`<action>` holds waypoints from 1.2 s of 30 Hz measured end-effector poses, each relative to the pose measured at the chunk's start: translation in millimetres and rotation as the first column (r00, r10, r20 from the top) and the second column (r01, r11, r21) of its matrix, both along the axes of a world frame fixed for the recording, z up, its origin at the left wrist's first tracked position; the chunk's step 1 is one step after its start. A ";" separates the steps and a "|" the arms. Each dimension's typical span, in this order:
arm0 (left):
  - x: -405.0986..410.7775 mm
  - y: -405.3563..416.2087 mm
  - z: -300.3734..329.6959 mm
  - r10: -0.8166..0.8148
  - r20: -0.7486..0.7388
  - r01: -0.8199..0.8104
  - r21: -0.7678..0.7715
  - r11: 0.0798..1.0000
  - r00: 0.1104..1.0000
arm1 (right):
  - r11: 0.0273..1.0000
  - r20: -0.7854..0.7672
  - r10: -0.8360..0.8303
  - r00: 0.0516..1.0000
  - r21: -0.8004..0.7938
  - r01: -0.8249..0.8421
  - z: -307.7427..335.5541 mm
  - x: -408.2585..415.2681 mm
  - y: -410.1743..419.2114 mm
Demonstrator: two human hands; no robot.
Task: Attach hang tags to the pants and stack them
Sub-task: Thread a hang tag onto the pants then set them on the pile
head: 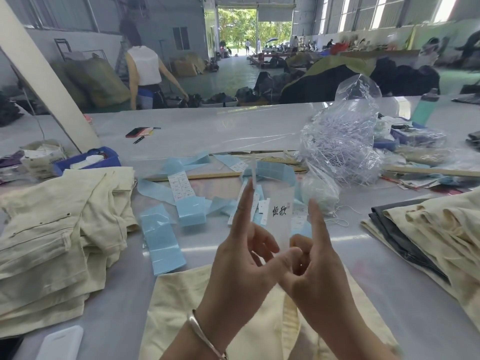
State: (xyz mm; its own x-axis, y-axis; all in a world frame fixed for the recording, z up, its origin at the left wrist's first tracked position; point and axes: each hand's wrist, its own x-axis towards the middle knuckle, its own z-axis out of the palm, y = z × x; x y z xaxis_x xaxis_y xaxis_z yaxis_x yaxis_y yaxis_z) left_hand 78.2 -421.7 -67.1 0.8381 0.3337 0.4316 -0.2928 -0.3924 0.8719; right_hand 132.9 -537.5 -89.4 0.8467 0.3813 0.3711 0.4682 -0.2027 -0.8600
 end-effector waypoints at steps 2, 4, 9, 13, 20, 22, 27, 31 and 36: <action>3.0 -3.6 -1.8 -0.052 0.005 0.052 -0.012 0.999 0.999 | 0.998 -0.032 0.050 0.998 -0.033 -0.051 1.7 -0.4 -1.1; 5.5 -3.4 -1.2 -0.090 0.008 0.090 -0.115 0.989 0.996 | 0.986 -0.125 0.163 0.979 0.031 -0.161 4.9 -1.3 -3.3; 4.3 2.6 2.9 -0.228 0.061 0.232 -0.418 0.878 0.972 | 0.795 -0.327 0.547 0.771 0.492 -0.355 10.7 -3.1 -13.7; -0.1 1.5 6.7 -0.309 0.115 0.324 -0.491 0.809 0.944 | 0.776 -0.326 0.561 0.761 0.528 -0.346 18.3 -4.1 -16.9; -6.3 0.5 11.2 -0.342 0.201 0.397 -0.476 0.785 0.918 | 0.714 -0.254 0.628 0.736 0.564 -0.415 27.7 -8.9 -22.1; -7.6 0.3 12.5 -0.331 0.202 0.388 -0.453 0.803 0.922 | 0.687 -0.230 0.654 0.721 0.579 -0.439 30.7 -10.7 -23.3; -10.5 -3.1 20.0 -0.393 0.266 0.474 -0.502 0.723 0.880 | 0.640 -0.199 0.695 0.691 0.610 -0.468 33.8 -11.2 -24.8; -10.5 -1.9 19.1 -0.356 0.241 0.430 -0.490 0.758 0.903 | 0.643 -0.200 0.693 0.692 0.606 -0.468 34.1 -9.8 -26.7; -10.3 -3.8 20.0 -0.381 0.243 0.452 -0.512 0.731 0.892 | 0.648 -0.207 0.690 0.693 0.603 -0.465 31.5 -8.0 -27.6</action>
State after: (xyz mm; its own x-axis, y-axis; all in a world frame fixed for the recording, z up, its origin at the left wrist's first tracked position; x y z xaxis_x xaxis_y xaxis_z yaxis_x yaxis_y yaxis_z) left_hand 67.9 -425.5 -47.1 0.9057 0.1692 0.3888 -0.4235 0.3189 0.8479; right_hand 124.9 -565.1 -57.9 0.6137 0.7124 0.3404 -0.0545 0.4683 -0.8819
